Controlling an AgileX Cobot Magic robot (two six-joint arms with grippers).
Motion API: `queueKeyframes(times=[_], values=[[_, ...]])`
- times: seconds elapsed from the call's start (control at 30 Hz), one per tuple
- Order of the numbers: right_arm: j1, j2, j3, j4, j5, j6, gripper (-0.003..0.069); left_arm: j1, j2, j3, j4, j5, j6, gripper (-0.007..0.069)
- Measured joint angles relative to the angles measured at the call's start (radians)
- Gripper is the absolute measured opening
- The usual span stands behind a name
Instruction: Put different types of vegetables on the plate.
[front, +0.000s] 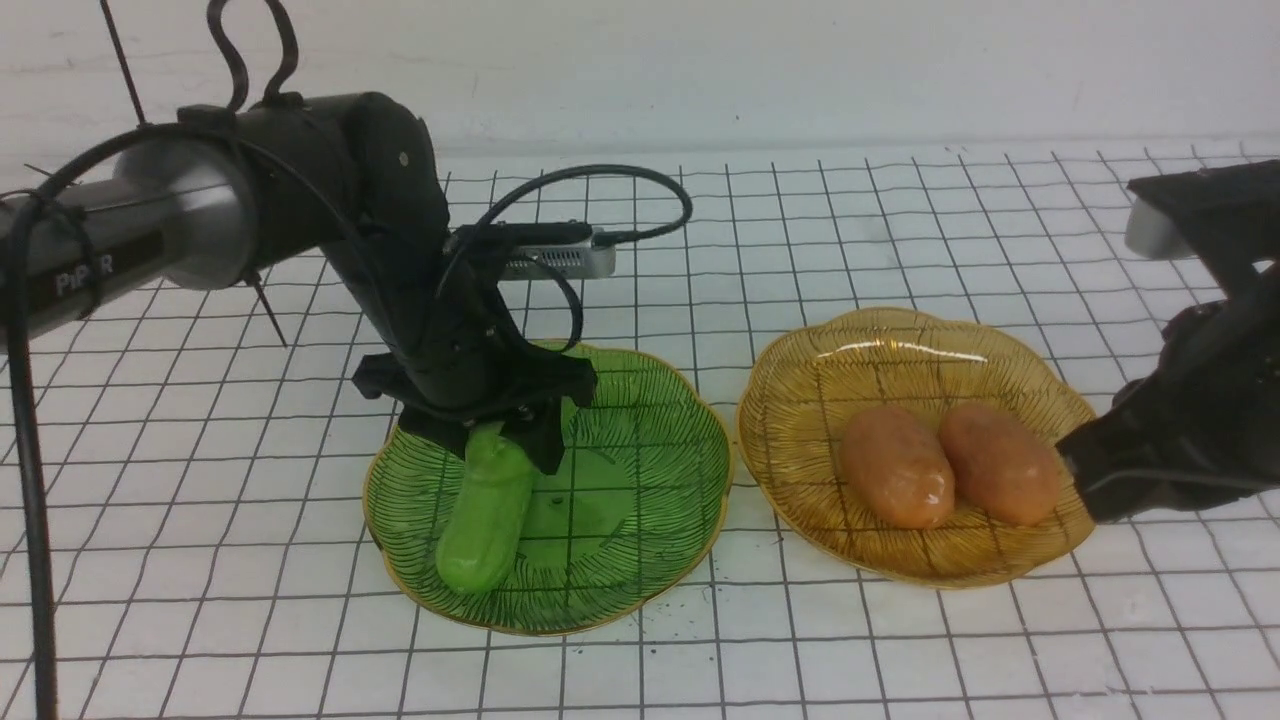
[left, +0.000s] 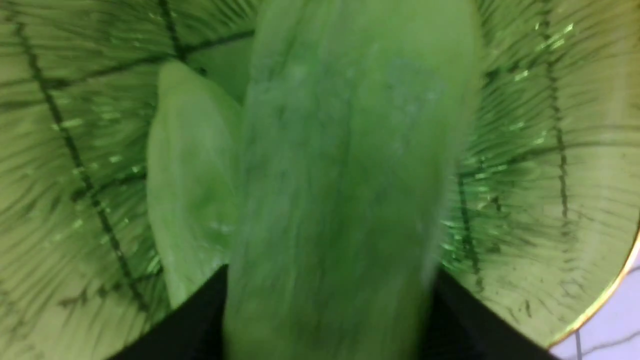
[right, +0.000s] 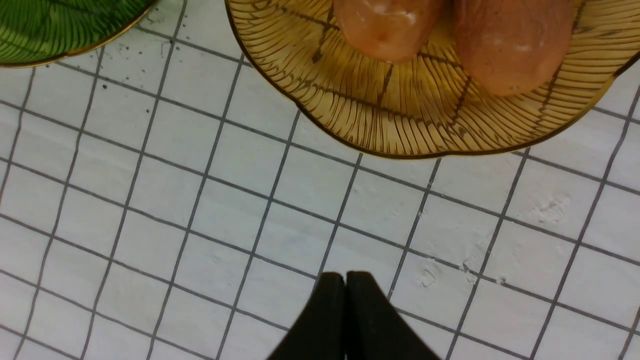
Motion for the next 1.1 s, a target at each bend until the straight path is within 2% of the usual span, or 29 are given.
queueKeyframes(times=[0.1,0.3,0.63,0.97,1.1], values=[[0.0,0.0,0.0,0.0,0.0,0.0,-0.0014,-0.002,0.0,0.0,0.0,0.044,-0.001,0.0487],[0.0,0.0,0.0,0.006,0.007,-0.003,-0.0014,-0.003,0.0,0.0,0.002,0.131,-0.002,0.0559],[0.0,-0.068,0.001,0.039,0.012,-0.003,-0.0014,-0.004,-0.037,0.0,0.005,0.135,-0.034,0.0563],[0.0,-0.425,0.001,0.036,0.032,-0.003,-0.0014,-0.004,-0.049,0.0,0.02,0.137,-0.038,0.0563],[0.0,-0.612,0.033,0.026,-0.002,-0.003,-0.0014,-0.004,-0.05,0.0,0.02,0.137,-0.038,0.0537]])
